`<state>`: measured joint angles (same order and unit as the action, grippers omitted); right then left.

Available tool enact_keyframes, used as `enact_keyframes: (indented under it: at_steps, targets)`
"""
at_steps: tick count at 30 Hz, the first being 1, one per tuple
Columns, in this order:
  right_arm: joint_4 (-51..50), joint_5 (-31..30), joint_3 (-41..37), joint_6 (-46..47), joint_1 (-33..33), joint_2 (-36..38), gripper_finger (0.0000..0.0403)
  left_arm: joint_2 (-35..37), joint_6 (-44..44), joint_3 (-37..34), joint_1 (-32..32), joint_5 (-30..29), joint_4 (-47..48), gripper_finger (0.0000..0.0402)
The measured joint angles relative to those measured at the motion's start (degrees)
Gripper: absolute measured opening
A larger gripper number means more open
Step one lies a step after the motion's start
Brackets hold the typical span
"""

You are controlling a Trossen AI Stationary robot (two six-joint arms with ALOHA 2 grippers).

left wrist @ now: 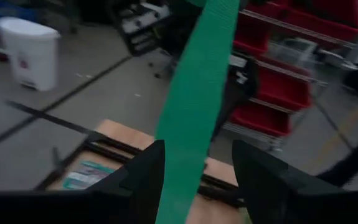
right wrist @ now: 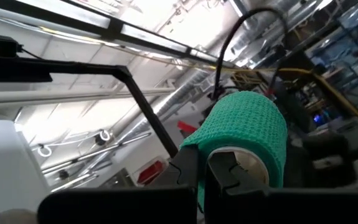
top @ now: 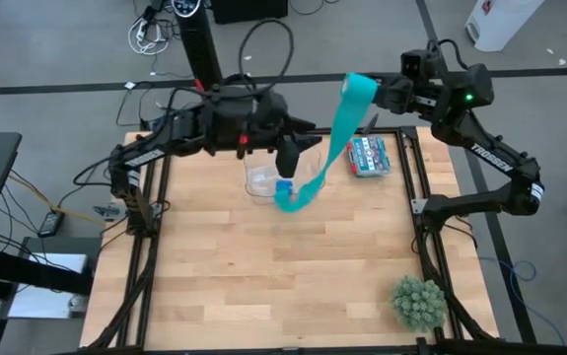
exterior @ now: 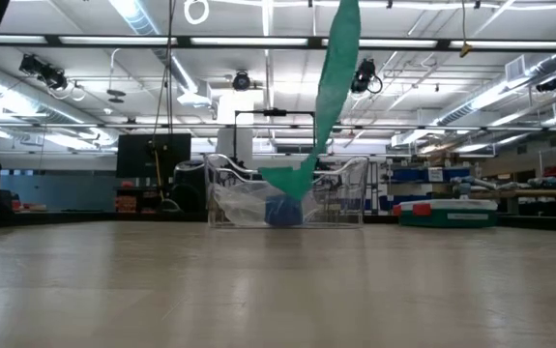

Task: Roll bandage
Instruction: Roll the sky blue bandage

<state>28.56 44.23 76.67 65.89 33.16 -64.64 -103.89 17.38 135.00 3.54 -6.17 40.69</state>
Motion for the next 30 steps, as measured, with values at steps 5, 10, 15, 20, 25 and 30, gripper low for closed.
enact_keyframes:
  at_steps: [5, 10, 15, 20, 25, 30]
  targets:
    - [0.0, 0.7, 2.7, -0.2, -2.6, -2.0, 0.0, -2.0, -0.9, 0.0, 1.0, 7.5, -3.7, 0.0193]
    - [-0.5, 2.4, 5.9, 0.0, -3.9, -4.1, 0.0, -2.8, -4.3, 0.0, 1.0, 7.3, -2.9, 0.0193]
    - [-1.4, 4.4, 8.0, 0.3, -4.8, -4.7, 0.0, -2.6, -5.2, 0.0, 1.8, 5.9, 0.0, 0.0193]
    - [-2.3, 4.9, 8.7, 0.5, -5.5, -4.7, 0.0, -2.7, -5.2, 0.0, 2.2, 6.0, 1.0, 0.0193]
    - [-3.0, 5.0, 8.7, -0.3, -6.5, -4.8, 0.0, -2.7, -5.4, 0.0, 2.3, 7.4, 0.2, 0.0193]
    - [-3.0, 4.5, 8.8, -0.8, -6.7, -6.0, 0.0, -3.1, -5.3, 0.0, 2.3, 11.6, -2.3, 0.0193]
